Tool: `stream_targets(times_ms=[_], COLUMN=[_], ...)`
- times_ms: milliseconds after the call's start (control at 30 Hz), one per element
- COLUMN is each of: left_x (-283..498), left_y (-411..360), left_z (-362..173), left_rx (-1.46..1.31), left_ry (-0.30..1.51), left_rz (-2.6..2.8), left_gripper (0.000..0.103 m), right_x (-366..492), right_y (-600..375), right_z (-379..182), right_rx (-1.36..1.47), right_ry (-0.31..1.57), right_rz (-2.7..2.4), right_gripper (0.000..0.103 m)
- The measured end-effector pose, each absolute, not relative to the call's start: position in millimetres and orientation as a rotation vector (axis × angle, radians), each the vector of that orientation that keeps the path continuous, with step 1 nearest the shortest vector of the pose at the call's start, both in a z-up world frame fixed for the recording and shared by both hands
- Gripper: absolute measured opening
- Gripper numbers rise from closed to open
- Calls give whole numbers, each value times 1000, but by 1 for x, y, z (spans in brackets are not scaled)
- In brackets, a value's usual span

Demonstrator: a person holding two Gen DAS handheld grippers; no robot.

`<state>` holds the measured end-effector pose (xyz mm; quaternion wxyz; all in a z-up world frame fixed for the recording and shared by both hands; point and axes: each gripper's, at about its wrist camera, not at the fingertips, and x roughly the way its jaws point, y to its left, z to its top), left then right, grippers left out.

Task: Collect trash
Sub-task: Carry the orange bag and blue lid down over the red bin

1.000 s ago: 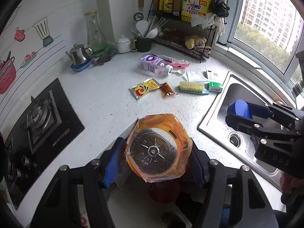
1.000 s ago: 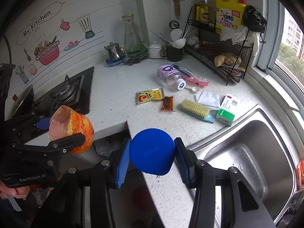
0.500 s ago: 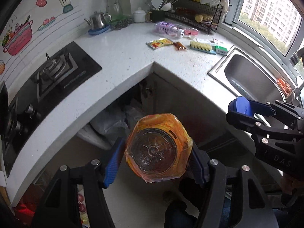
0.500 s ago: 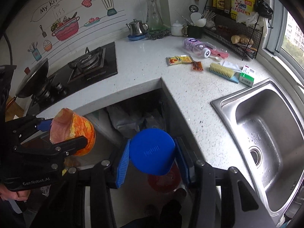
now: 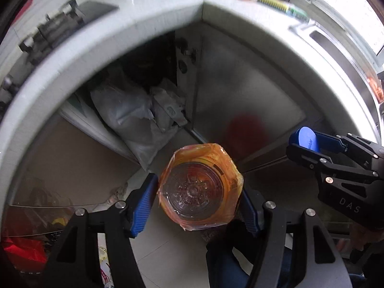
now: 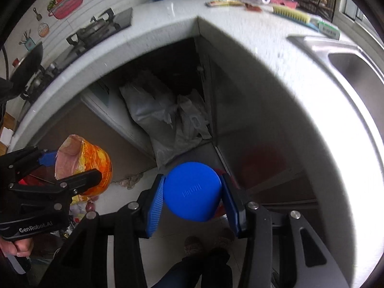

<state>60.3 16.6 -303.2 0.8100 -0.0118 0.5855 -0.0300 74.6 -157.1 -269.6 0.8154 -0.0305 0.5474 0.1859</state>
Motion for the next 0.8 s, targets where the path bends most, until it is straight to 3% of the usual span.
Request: stream_targets(times_ms=[533, 800], left_x=[97, 111], left_y=[-20, -36], left_z=[-510, -527], left_rx=[-60, -27], left_ry=[1369, 1357], left_rz=[-176, -223], left_gripper=[62, 65], right_x=[98, 92], right_y=[-184, -199], right_z=[-451, -462], right_rx=[-72, -90], right_ry=[1283, 1296], right_rz=[268, 220], right_gripper=[43, 43])
